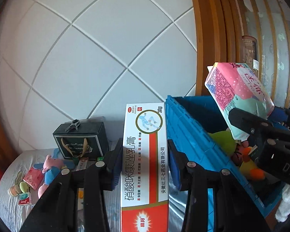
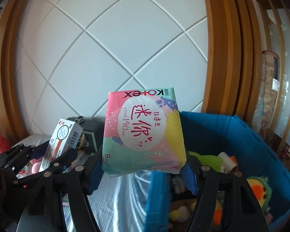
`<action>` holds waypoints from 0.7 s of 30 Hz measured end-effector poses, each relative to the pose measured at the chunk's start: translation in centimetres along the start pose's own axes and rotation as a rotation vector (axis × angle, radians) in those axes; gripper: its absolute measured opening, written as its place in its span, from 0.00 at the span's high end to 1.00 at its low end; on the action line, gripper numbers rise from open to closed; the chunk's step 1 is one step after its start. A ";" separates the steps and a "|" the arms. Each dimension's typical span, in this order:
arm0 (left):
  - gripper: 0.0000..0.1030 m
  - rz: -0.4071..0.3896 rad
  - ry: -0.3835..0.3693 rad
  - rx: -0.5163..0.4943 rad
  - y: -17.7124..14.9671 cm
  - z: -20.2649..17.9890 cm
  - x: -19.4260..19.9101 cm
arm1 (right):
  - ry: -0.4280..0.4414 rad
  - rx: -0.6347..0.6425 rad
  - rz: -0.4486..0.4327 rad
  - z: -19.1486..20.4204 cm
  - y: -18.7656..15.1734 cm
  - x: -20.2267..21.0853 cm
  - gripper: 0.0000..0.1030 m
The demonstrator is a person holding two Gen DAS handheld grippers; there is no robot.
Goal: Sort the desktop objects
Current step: 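Carry the ointment box and Kotex pack in both grippers over the crate, then lower both items into the crate and open both grippers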
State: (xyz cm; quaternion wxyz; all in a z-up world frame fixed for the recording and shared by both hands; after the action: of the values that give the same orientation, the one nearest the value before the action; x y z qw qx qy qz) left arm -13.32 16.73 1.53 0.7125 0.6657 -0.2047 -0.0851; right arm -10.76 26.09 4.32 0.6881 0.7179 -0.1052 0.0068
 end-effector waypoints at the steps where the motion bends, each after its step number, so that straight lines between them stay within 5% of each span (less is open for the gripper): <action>1: 0.60 -0.002 -0.010 -0.009 0.7 -1.3 -0.5 | -0.011 0.001 -0.004 -1.3 0.5 0.3 0.33; 10: 0.60 0.085 -0.119 -0.044 5.5 -12.6 -7.2 | -0.132 -0.013 0.081 -15.6 3.1 -2.8 0.33; 16: 0.60 0.254 -0.216 -0.045 4.2 -19.1 -11.8 | -0.203 -0.017 0.261 -23.4 -0.6 -5.0 0.33; 21: 0.60 0.360 -0.253 -0.085 1.6 -22.6 -13.8 | -0.245 0.090 0.392 -26.2 -4.0 -3.8 0.33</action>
State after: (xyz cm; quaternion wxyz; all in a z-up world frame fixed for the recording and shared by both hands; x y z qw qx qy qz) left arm -16.83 43.00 -0.06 0.7122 0.5720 -0.4041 -0.0477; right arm -10.34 52.64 1.20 0.6231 0.7092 -0.3248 0.0577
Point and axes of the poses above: each gripper's, at about its wrist camera, not at the fingertips, and x roughly against the way its jaws point, z to its left, y to its top, the point moved 4 cm from there along -x, roughly the way its jaws point, and after that the axes turned 13 degrees about -z, right-handed, at the moved point
